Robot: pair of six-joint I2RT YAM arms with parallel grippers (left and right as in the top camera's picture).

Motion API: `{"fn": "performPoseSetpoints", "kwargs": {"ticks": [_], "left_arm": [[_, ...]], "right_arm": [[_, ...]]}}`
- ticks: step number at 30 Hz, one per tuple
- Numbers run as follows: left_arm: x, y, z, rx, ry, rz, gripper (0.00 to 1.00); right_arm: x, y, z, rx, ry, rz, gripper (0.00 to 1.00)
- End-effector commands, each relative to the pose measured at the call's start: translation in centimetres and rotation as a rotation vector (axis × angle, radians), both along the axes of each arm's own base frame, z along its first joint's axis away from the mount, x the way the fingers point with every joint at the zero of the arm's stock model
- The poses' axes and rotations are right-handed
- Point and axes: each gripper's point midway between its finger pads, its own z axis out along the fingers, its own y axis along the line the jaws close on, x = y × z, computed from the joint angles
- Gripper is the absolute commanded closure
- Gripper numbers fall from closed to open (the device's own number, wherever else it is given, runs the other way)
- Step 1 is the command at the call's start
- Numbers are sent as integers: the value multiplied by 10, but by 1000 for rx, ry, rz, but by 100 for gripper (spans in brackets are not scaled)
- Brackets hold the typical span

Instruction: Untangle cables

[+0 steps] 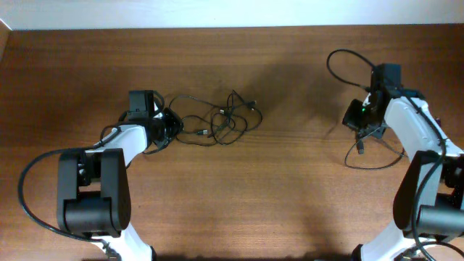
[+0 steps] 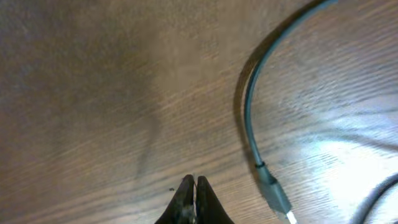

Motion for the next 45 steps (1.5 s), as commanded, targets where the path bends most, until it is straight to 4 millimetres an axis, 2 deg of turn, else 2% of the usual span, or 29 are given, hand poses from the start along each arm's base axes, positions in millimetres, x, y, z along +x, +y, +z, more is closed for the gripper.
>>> {"fn": "performPoseSetpoints", "kwargs": {"ticks": [1,3,5,9,13,14,15,17,18,20,21,23,24,25,26,28,33,35,36,39,40,42,44,45], "left_arm": [[-15,7,-22,21,73,27,92],[-15,7,-22,21,74,28,92],[-15,7,-22,21,74,28,100],[-15,7,-22,21,71,27,100],[-14,7,-22,21,68,28,100],[-14,7,-21,21,66,27,98],[-14,7,-21,21,67,28,95],[-14,3,-20,1,66,18,96],[-14,-1,-18,-24,62,5,98],[-11,-13,-12,-88,38,-28,99],[-10,-14,-11,-95,30,-32,98],[-8,-14,-10,-90,20,-42,91],[-8,-15,-9,-91,11,-55,90],[-3,-24,-1,-134,-35,-105,88],[0,-30,5,-159,-72,-147,86],[5,-39,17,-192,-125,-209,75],[5,-40,41,-160,-183,-269,54],[4,-38,52,-115,-210,-288,49],[4,-35,56,-78,-211,-277,52],[4,-41,75,-38,-253,-289,85],[4,-44,77,-28,-258,-294,89],[3,-37,68,66,-228,-264,78],[5,-26,61,176,-209,-221,79],[7,-29,61,190,-217,-225,84]], "right_arm": [[-5,-10,-18,-69,-3,-20,96],[-3,-24,-30,-143,-29,-40,90],[-4,-25,-41,-149,-25,-42,89],[-24,-31,-59,-186,81,-44,89],[-51,-52,-57,-309,191,-61,88],[-58,-53,-58,-306,221,-61,88],[-70,-55,-58,-295,269,-65,92],[-72,-51,-44,-252,310,-55,93],[-64,-42,-31,-203,311,3,93],[-40,-11,3,-55,268,118,88],[-24,11,31,34,218,184,87],[-4,36,63,108,142,241,85],[6,50,76,135,100,269,76],[11,64,82,156,73,300,65],[11,69,81,156,73,312,63],[9,81,79,155,81,341,63],[4,115,78,148,92,429,59],[2,124,78,152,96,431,57],[1,129,77,154,99,425,56],[-4,143,74,158,110,460,52],[-6,147,73,157,112,470,48],[-5,158,66,155,99,499,40],[-2,167,60,153,71,522,34],[1,173,56,154,53,527,33]]}}
